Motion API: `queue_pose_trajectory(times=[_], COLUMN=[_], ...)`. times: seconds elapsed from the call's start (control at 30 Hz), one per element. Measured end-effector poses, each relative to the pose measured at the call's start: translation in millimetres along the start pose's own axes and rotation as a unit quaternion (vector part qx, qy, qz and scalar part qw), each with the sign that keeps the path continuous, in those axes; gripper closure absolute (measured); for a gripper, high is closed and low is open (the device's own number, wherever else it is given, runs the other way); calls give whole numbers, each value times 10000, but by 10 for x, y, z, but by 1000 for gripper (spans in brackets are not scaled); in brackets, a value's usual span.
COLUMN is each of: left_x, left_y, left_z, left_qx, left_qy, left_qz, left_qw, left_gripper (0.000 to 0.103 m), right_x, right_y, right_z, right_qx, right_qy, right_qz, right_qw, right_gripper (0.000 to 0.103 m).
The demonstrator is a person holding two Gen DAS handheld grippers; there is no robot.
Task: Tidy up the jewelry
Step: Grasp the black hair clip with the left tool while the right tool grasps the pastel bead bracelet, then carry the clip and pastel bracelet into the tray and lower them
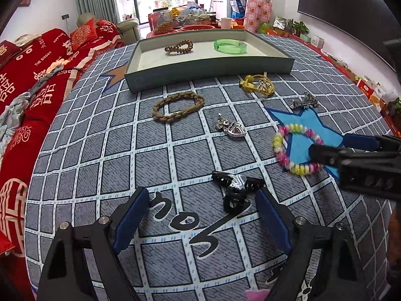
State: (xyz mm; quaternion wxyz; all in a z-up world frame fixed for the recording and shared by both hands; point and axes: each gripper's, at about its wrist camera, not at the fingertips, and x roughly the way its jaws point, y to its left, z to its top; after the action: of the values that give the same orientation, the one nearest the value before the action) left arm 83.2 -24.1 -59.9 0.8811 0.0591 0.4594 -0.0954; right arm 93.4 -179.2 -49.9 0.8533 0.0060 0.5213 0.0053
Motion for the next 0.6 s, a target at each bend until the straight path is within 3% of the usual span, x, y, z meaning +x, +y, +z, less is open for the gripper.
queue_pose_trajectory(times=[0.03,0.2,0.27,0.3,0.37,0.4,0.43,0.6], left_x=[2,-28,-45,-52,-62,-68,-73,-135], left_y=[-10,-25,-43,-50,-48,-47,-36,52], left_z=[0,7,10,11,14,12,11,17], left_qx=[9,14,58,74,99,105,83,-94], left_qy=[-6,-54,-86,-88,-89,-94,-85,-120], left_qz=[-5,-214,-252,-305,-341,-370,-424,-567], left_qw=[10000,9998,9996,9995,9993,9992,9990,9983], left_gripper=[6,31,52,57,72,72,72,72], right_x=[11,-13,-20,-30,-45,-49,-55,-70], right_y=[37,146,168,179,185,195,198,120], right_z=[0,0,7,8,2,-2,-6,-18], right_qx=[-101,-356,-392,-404,-399,-400,-397,-139], right_qy=[6,-5,4,-2,-6,-4,-9,-43], right_qz=[-85,-93,-51,-55,-38,-16,2,190], right_qw=[9999,9993,9992,9992,9992,9992,9992,9997], right_gripper=[24,40,49,53,73,78,91,94])
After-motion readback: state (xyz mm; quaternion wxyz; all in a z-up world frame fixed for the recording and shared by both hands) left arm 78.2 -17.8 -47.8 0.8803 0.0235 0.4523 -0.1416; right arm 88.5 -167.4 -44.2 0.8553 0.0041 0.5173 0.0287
